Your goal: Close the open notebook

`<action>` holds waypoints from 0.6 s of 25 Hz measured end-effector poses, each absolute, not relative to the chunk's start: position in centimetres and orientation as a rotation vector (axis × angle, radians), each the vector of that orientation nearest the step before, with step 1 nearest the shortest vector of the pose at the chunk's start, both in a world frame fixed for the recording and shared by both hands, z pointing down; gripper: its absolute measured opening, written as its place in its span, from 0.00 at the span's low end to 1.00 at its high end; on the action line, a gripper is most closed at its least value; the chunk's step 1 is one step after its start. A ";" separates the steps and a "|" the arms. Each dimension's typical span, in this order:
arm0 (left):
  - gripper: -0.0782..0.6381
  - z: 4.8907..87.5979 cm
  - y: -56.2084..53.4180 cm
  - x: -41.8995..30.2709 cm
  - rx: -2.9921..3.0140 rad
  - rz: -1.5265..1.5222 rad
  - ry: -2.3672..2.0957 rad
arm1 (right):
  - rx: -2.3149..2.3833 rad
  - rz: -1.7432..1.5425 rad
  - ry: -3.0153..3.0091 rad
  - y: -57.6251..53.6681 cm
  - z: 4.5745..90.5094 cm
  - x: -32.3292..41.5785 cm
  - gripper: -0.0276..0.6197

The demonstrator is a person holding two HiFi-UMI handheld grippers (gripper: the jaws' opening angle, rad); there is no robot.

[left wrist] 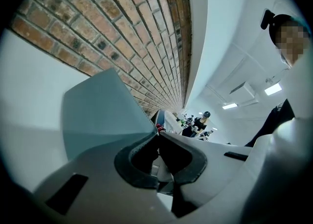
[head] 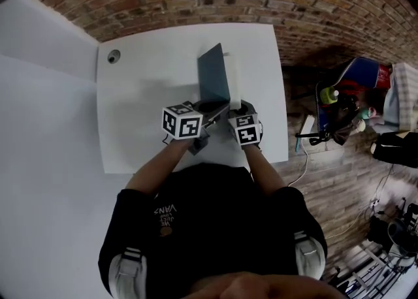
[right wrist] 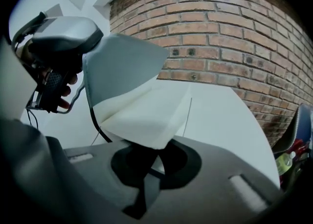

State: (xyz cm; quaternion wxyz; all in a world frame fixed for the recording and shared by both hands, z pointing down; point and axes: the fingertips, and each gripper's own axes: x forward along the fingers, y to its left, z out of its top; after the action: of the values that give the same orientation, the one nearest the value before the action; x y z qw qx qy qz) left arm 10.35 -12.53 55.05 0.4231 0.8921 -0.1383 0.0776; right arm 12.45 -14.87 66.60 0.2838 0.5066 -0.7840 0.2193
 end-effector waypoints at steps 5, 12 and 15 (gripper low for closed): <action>0.15 55.2 -12.3 10.7 2.235 0.207 -0.335 | 1.382 0.581 -2.075 -14.3 66.2 14.0 0.04; 0.15 55.9 -12.0 11.3 2.237 0.239 -0.330 | 1.421 0.596 -2.051 -13.3 66.1 15.1 0.04; 0.15 56.1 -12.0 11.6 2.245 0.250 -0.330 | 1.440 0.595 -2.042 -13.0 66.0 15.6 0.04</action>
State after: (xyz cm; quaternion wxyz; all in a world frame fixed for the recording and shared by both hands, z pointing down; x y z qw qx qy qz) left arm 11.61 -11.98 56.07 0.4162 0.8942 -0.1313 0.0997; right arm 15.60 -13.03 65.98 0.2828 0.5378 -0.7625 0.2221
